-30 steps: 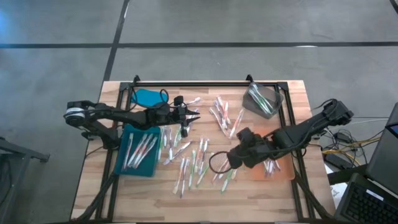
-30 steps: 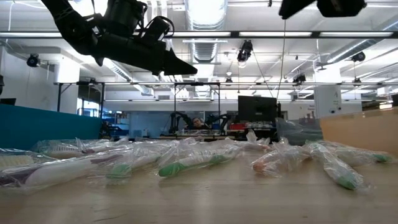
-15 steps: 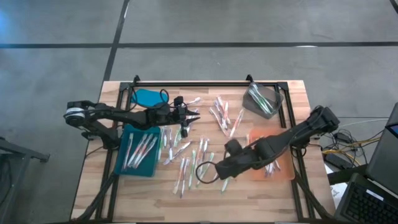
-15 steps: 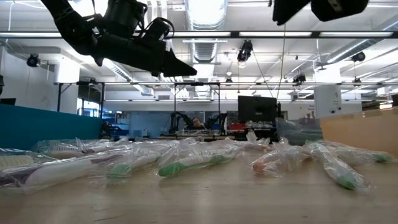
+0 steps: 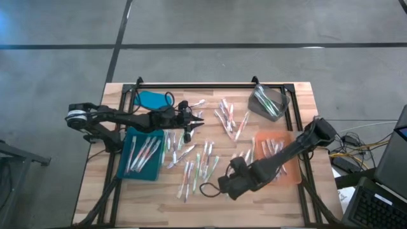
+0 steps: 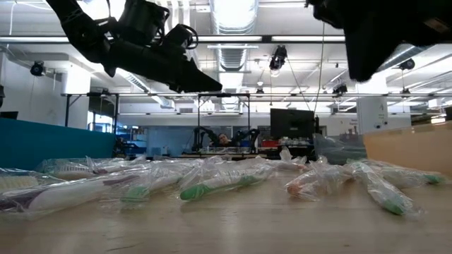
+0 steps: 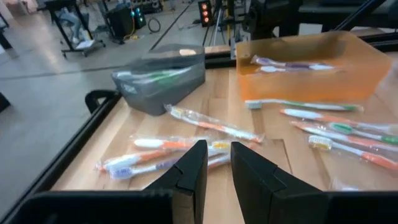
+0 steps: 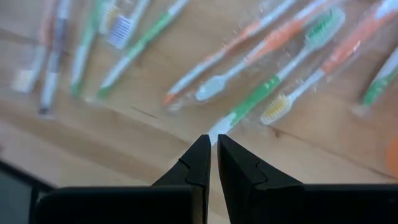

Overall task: Pick & Place Toothbrushes
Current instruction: Put the green toothbrush into the black bin

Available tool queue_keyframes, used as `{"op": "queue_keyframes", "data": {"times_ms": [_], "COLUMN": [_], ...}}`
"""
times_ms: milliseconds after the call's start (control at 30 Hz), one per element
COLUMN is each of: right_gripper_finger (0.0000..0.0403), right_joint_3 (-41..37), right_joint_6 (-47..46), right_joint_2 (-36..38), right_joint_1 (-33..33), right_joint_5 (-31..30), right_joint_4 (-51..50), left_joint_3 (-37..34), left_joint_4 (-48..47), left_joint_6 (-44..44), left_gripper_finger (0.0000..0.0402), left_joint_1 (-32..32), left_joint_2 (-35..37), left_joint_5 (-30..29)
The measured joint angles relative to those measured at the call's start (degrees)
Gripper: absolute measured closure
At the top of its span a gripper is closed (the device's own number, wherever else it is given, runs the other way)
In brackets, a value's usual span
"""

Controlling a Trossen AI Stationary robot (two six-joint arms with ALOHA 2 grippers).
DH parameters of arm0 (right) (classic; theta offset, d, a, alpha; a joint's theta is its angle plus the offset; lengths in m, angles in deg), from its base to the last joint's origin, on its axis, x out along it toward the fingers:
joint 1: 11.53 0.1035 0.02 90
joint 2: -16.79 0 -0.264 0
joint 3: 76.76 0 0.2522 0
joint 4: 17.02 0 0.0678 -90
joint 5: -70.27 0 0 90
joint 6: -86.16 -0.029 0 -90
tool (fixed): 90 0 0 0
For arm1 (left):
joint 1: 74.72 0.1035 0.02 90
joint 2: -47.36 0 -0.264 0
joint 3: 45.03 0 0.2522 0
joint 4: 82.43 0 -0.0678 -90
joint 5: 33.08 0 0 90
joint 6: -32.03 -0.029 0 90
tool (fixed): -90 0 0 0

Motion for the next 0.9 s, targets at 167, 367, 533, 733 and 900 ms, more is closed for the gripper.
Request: {"op": "queue_keyframes", "data": {"times_ms": [167, 367, 533, 733, 900], "right_gripper_finger": [0.0376, 0.0362, 0.0327, 0.0277, 0.0249], "right_joint_3": [0.0, 0.0, 0.0, 0.0, -0.2], "right_joint_6": [-4.2, -7.1, -7.2, -7.2, -8.2], "right_joint_2": [-3.6, -7.4, -9.7, -10.2, -10.2], "right_joint_1": [1.4, 2.4, 2.3, 2.3, 2.3], "right_joint_5": [-0.3, -1.4, -1.2, -1.2, -1.3], "right_joint_4": [0.2, 0.2, 1.5, 3.8, 3.8], "left_joint_3": [0.0, 0.0, 0.0, 0.0, 0.0], "left_joint_4": [-2.8, -4.0, -5.1, -6.1, -6.8], "left_joint_6": [1.5, 1.5, 1.6, 2.2, 2.2], "left_gripper_finger": [0.0327, 0.0327, 0.0327, 0.0327, 0.0327], "left_joint_1": [-0.3, -1.7, -2.2, -2.3, -2.3], "left_joint_2": [0.0, 0.0, 0.0, 0.0, 0.0], "left_joint_5": [0.4, 0.8, 0.7, 0.7, 0.7]}}
